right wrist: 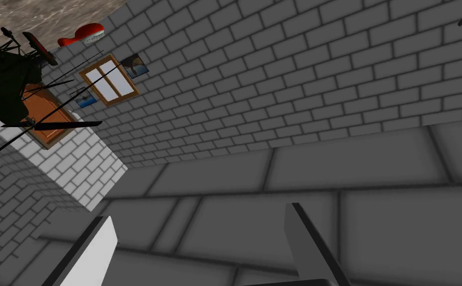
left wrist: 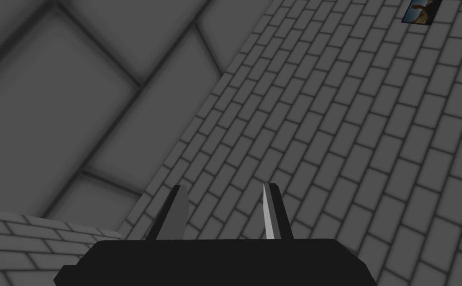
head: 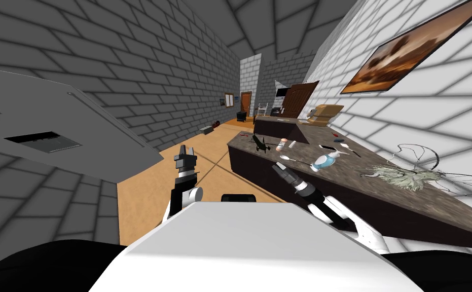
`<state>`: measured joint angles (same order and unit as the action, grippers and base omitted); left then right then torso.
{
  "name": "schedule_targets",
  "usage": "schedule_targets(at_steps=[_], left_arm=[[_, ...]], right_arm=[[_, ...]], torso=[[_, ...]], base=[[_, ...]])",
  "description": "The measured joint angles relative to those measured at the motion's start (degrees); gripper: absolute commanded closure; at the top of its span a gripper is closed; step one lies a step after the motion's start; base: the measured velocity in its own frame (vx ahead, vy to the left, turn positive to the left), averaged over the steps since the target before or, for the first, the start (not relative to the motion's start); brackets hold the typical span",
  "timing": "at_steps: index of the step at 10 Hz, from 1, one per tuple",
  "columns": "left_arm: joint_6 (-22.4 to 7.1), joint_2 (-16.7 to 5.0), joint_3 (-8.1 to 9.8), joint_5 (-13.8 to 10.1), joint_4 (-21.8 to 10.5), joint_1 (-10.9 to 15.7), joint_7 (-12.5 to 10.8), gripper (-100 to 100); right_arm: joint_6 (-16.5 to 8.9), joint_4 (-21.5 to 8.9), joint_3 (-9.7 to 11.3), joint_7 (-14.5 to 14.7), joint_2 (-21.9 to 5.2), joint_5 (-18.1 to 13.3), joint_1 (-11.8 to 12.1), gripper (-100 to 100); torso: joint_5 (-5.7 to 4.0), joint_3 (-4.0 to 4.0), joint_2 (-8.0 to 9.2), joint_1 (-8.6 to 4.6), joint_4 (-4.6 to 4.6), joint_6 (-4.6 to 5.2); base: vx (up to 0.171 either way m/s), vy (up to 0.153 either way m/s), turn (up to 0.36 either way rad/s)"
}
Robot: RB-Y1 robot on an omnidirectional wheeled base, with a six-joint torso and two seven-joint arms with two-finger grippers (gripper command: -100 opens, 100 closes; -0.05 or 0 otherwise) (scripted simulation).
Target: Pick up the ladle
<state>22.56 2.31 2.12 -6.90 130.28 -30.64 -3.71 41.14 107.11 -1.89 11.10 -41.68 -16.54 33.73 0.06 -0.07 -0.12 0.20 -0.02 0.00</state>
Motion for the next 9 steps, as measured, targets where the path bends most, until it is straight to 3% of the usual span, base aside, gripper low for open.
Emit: schedule_targets(at_steps=[6,8,9], left_arm=[[0.0,0.0,0.00,0.0,0.0,0.0,0.0,0],[0.0,0.0,0.00,0.0,0.0,0.0,0.0,0],[0.0,0.0,0.00,0.0,0.0,0.0,0.0,0]], right_arm=[[0.2,-7.8,0.8,2.9,-6.5,-4.4,3.0,-100],[0.2,-12.4,1.6,3.7,-9.0,-6.1,2.6,-100],[0.0,-12.7,1.3,4.0,-10.3,-6.6,3.7,-100]], torso=[[0.00,-0.02,-0.04,0.01,0.00,-0.01],[0.01,-0.05,-0.09,0.03,-0.02,-0.02],[0.01,-0.03,-0.05,0.00,-0.01,0.00]], base=[[0.034,0.057,0.039],[0.049,0.066,0.059],[0.048,0.073,0.087]])
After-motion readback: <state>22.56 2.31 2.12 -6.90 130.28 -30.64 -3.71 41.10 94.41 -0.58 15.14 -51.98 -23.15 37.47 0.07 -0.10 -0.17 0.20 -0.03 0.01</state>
